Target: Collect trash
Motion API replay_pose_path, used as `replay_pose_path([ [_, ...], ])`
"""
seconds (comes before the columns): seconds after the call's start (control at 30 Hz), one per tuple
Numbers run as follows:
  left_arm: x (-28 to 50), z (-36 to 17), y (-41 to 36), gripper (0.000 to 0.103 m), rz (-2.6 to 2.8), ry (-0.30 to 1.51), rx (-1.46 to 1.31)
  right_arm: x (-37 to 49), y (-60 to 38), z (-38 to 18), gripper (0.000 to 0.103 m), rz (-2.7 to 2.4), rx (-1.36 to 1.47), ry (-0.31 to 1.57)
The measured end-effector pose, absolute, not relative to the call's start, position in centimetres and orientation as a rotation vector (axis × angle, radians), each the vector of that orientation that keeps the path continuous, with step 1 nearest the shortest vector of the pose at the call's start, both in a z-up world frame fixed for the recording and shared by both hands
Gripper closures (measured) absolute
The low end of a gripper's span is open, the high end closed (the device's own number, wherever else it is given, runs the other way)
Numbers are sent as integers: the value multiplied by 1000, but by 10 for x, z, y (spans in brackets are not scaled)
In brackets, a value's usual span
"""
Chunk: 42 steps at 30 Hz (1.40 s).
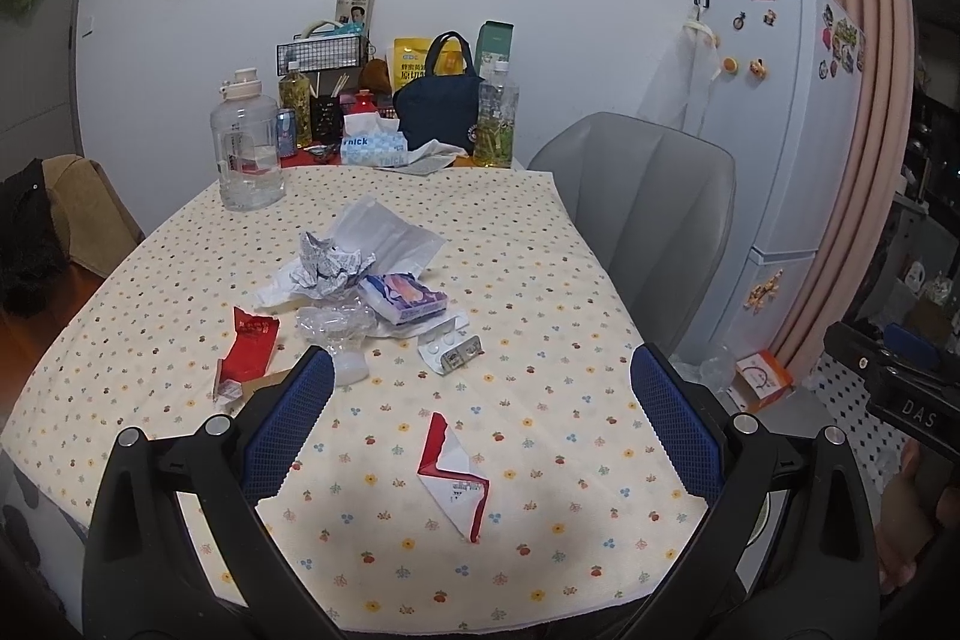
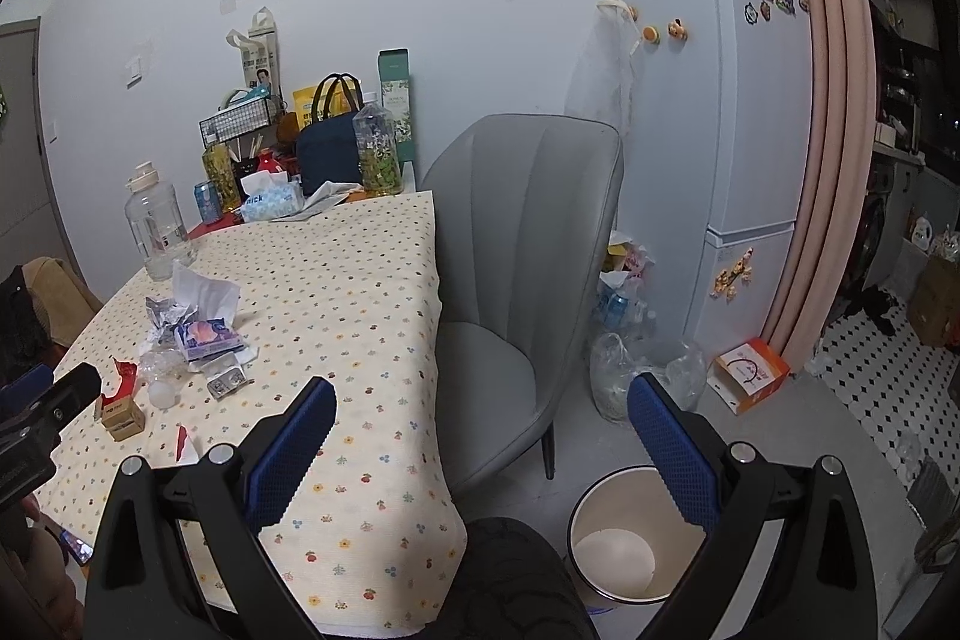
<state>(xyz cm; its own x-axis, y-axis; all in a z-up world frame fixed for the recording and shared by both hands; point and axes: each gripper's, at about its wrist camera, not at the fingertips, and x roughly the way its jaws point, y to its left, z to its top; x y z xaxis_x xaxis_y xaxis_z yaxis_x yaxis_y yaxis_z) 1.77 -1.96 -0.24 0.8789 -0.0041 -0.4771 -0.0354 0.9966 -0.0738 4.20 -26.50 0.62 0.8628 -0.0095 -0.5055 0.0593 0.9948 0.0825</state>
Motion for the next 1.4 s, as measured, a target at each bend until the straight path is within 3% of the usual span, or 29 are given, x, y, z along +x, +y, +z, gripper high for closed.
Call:
replay_pose_path([
  [0.37,19,-6,-13,5,26,499,-92,44,-254,3,8,-10,63,538],
  [0.8,21,-19,56,5,158,519,-181,64,-196,-9,8,136,-4,595],
  [1.23,12,-47,123,5,261,546,-260,81,-117,-45,28,354,-76,749],
  [1.4,12,-59,136,7,263,566,-278,84,-87,-60,31,430,-111,802],
])
